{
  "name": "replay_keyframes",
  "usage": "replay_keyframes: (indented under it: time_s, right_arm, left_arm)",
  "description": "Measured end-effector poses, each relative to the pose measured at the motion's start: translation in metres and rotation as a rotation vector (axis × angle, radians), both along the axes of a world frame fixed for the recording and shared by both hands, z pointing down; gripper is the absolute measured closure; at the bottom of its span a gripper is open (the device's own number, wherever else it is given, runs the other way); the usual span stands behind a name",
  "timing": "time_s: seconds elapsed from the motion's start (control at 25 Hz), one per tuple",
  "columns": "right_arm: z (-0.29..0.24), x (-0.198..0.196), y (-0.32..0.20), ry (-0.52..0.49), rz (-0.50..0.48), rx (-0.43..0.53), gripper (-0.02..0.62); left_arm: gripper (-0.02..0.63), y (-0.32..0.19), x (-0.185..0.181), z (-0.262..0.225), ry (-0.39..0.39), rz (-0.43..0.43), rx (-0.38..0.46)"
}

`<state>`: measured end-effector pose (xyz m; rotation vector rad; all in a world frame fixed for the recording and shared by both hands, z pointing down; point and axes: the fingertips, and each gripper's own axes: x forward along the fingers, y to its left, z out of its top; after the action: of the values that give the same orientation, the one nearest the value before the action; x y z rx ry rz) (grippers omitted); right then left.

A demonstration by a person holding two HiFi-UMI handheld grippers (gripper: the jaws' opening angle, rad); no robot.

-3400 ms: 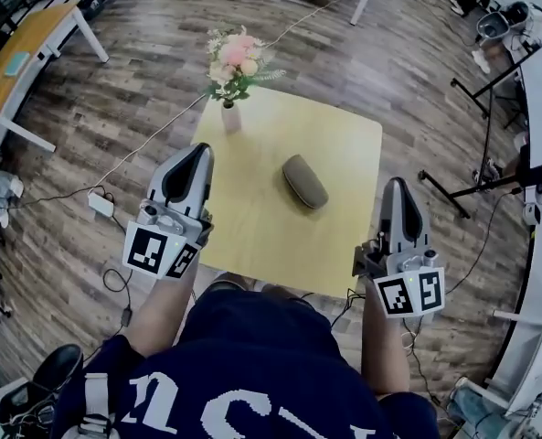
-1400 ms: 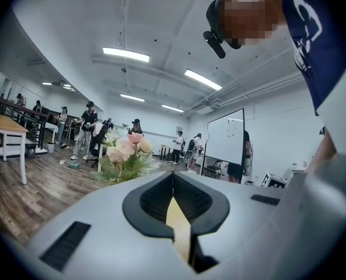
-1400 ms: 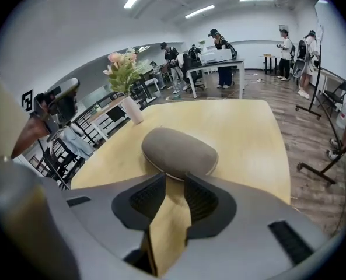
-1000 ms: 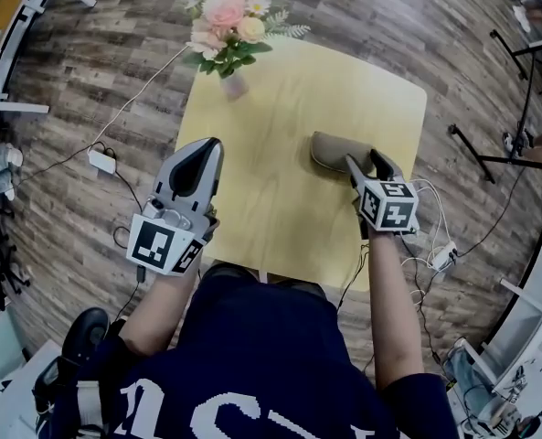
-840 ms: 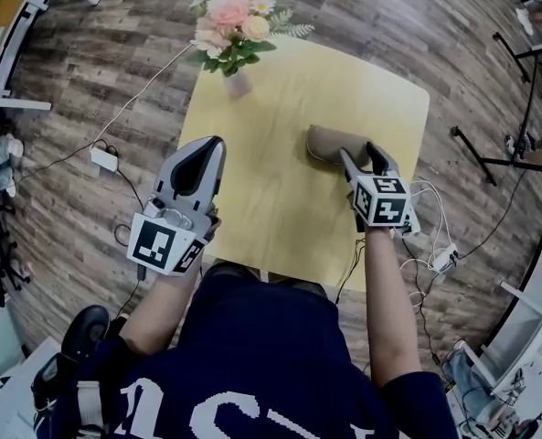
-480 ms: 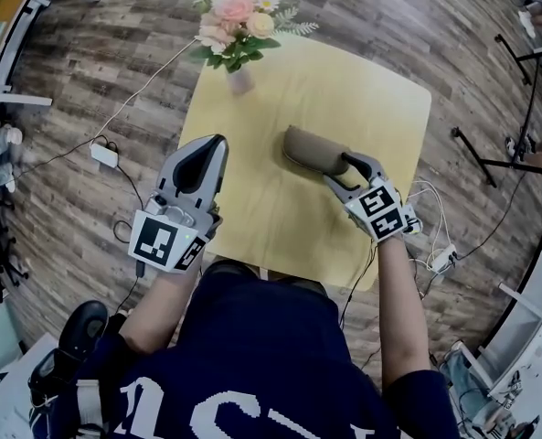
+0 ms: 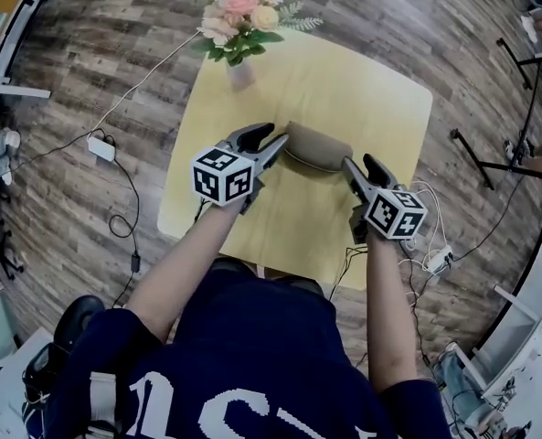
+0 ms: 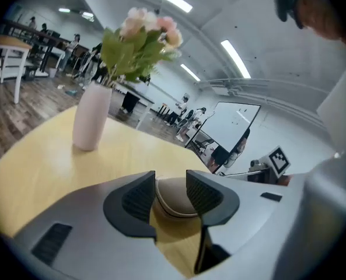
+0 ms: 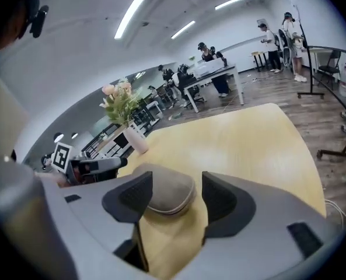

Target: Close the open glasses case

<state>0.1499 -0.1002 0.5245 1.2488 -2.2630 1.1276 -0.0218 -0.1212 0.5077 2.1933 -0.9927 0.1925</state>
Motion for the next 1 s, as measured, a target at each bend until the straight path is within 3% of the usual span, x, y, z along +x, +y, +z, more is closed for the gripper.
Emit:
replay_keyframes:
  time_s: [0.16,0.32,0.48,0.64,0.84,0.92,1.0]
  right_arm:
    - [0.008,0.002,0.001,0.041,0.03,-0.025,0.347]
    - [0.015,-0.006,0.004,-0.076,0.093,-0.072,0.348]
    - [0.022,-0.007,0.007,-0.059,0.069,-0.094,0.376]
    - [0.015,-0.007,-0.005,-0.022,0.008,-0.051,0.423]
    - [0.009,-0.011,-0.029,0.061,-0.102,-0.007,0.482]
    - [0.006,-0.027,-0.038,0.098,-0.194,0.019,0.48]
    - [0.003,-0.051,-0.043,0.12,-0.309,0.041,0.404]
  left_arm:
    - [0.437,-0.004,0.011,0.035,0.022,-0.007,-0.158]
    - [0.437,-0.004,0.012,0.039,0.069,-0.032,-0.187]
    - [0.476,0.001,0.016,0.036,0.108,-0.036,-0.2]
    - [0.49,0.018,0.022,0.034,0.084,-0.012,-0.188]
    - [0.535,0.058,0.04,0.038,0.089,0.06,-0.23]
    - [0.544,0.076,0.054,0.039,0.104,0.118,-0.259]
    - [0.552,0.092,0.07,0.04,0.109,0.175,-0.28]
